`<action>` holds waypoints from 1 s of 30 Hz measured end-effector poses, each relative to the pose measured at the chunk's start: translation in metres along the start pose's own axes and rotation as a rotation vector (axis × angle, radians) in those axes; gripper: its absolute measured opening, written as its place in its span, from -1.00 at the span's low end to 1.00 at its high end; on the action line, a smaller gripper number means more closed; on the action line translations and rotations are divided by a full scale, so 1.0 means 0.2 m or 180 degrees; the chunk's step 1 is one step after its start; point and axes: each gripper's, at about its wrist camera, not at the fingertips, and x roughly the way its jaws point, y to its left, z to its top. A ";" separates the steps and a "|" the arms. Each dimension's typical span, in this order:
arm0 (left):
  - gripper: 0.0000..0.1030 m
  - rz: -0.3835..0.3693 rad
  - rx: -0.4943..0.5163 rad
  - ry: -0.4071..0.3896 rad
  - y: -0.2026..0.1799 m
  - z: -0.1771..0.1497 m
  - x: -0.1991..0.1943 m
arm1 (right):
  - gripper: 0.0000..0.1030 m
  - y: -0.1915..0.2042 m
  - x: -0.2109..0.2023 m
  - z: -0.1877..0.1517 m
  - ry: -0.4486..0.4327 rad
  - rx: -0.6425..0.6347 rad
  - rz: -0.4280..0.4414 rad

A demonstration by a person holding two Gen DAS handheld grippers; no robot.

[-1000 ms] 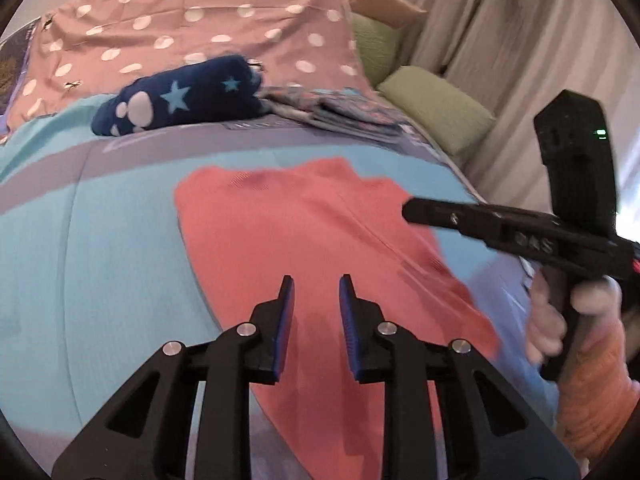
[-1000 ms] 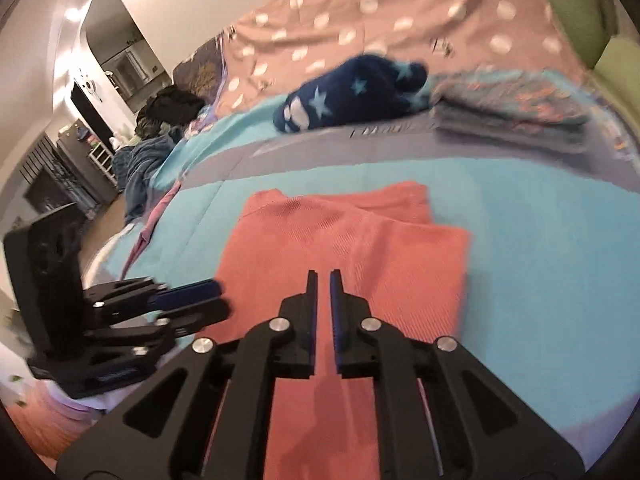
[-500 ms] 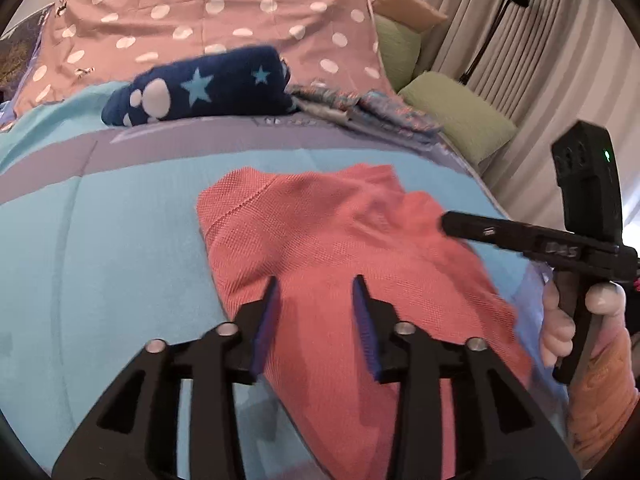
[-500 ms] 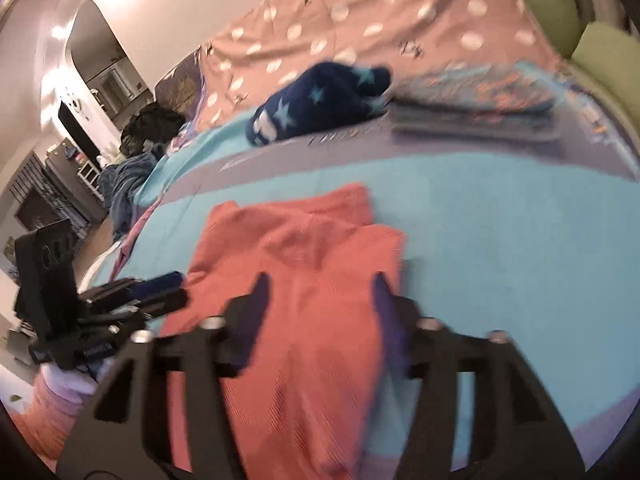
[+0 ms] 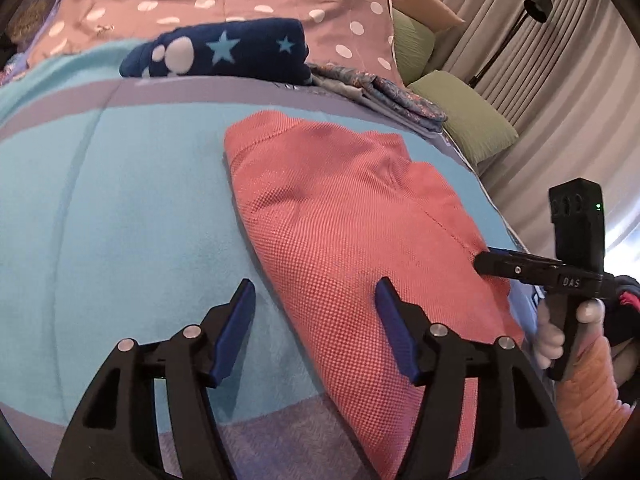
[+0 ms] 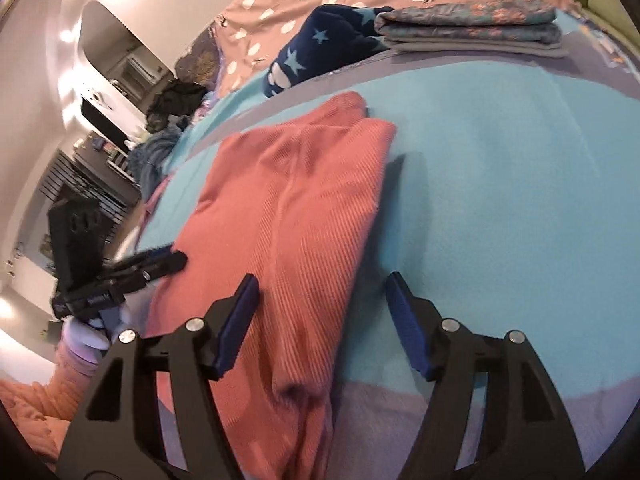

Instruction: Fold small clothes

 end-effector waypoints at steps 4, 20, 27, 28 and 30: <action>0.44 -0.0184 -0.0092 0.0045 0.03 0.01 0.05 | 0.32 0.01 0.06 0.05 0.0025 -0.0113 0.0128; 0.55 -0.0378 0.0109 0.0072 0.01 0.17 0.23 | 0.21 0.07 0.26 0.22 0.0153 -0.0370 0.0403; 0.25 -0.0205 0.0174 0.0043 -0.01 0.17 0.24 | -0.24 0.06 0.26 0.21 0.0085 -0.0309 0.0395; 0.22 -0.0124 0.0231 0.0026 -0.02 0.17 0.23 | -0.26 0.08 0.26 0.20 0.0064 -0.0348 0.0346; 0.16 0.0040 0.0379 -0.0009 -0.07 0.15 0.23 | -0.29 0.09 0.25 0.19 0.0023 -0.0394 0.0285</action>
